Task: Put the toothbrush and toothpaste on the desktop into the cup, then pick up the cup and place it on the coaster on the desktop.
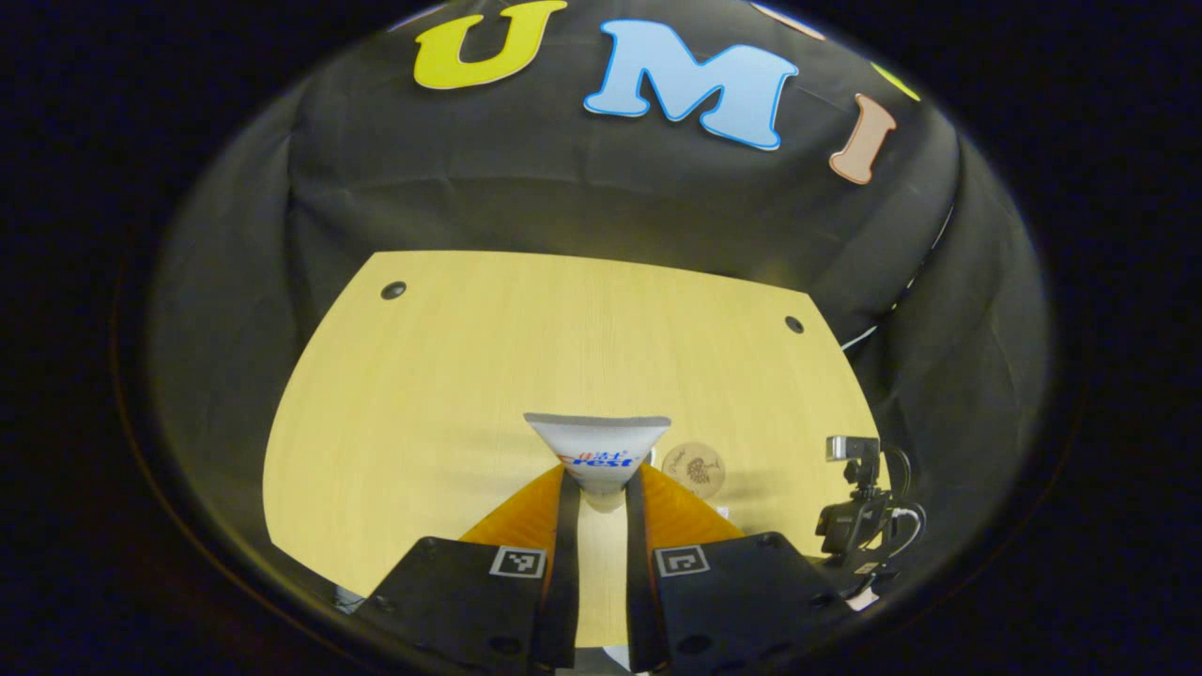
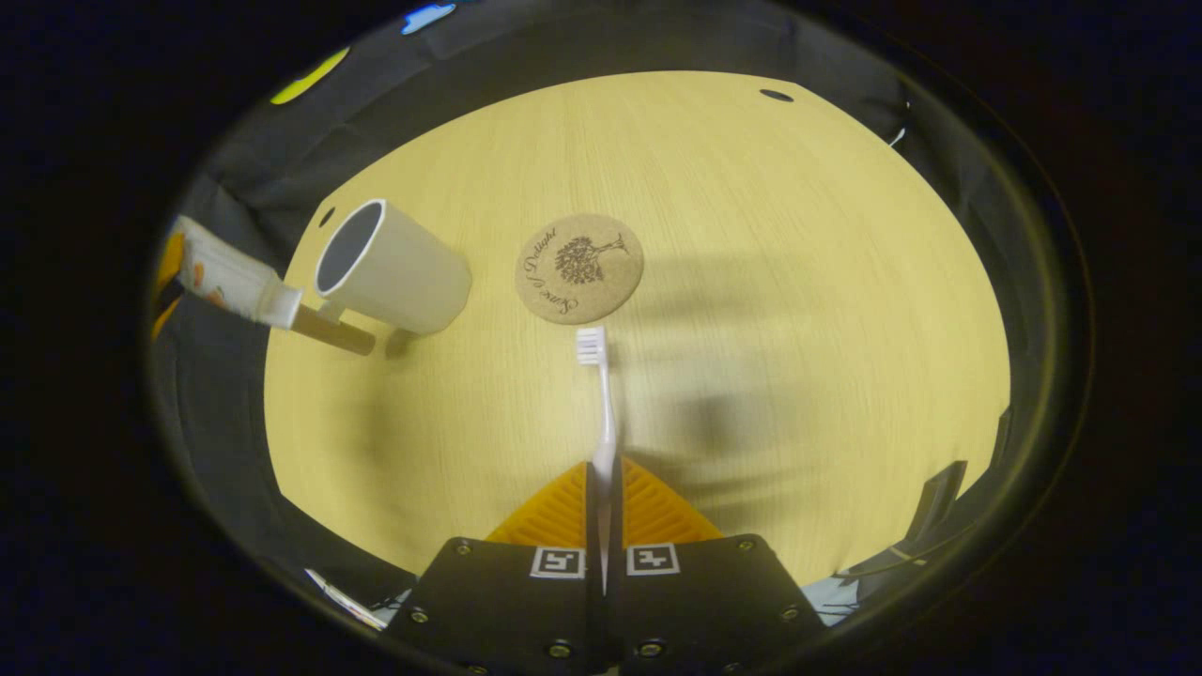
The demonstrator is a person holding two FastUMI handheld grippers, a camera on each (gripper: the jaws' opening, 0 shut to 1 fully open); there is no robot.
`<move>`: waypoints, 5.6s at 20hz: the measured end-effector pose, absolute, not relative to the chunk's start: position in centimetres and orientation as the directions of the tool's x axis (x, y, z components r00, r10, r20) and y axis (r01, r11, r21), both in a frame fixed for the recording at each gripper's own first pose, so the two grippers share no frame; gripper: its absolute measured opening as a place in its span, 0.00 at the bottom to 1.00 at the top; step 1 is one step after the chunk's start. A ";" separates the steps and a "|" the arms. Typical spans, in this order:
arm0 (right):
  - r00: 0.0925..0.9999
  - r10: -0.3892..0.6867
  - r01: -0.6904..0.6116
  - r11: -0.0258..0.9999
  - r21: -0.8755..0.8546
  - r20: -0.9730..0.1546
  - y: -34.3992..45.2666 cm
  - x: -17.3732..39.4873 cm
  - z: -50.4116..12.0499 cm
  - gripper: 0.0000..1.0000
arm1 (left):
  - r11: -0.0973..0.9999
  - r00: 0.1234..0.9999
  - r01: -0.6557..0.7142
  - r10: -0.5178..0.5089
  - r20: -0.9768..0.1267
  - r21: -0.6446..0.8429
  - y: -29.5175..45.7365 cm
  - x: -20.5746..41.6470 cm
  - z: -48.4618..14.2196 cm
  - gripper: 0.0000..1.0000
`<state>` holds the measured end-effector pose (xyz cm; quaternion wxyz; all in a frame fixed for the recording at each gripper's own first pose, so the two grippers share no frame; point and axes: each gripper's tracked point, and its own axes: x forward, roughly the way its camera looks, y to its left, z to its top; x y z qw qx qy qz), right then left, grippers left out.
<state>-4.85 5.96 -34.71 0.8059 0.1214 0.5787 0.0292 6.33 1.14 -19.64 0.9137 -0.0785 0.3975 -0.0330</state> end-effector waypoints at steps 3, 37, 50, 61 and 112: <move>0.333 0.187 0.107 0.966 0.234 -0.924 5.6 -4.7 -34.5 0.02 | 0.987 0.693 0.011 -0.124 -0.710 -0.162 1.5 8.5 -19.3 0.28; 0.458 0.206 0.178 0.932 0.317 -0.864 3.1 -0.3 -28.4 0.02 | 0.988 0.621 0.062 -0.148 -0.769 -0.140 6.2 6.7 -30.1 0.53; 0.556 0.258 0.055 0.937 0.344 -0.790 7.2 6.8 -23.0 0.02 | 0.982 0.627 0.008 -0.153 -0.764 -0.189 12.9 -4.8 -28.1 0.53; 0.635 0.340 -0.090 0.924 0.371 -0.694 15.3 13.9 -18.6 0.02 | 0.984 0.623 -0.054 -0.101 -0.776 -0.172 21.8 -15.1 -25.1 0.53; 0.836 0.252 -0.103 0.945 0.312 -0.488 13.3 14.7 -20.1 0.06 | 0.944 0.468 0.299 -0.274 -0.840 -0.141 27.2 -8.6 -22.4 0.53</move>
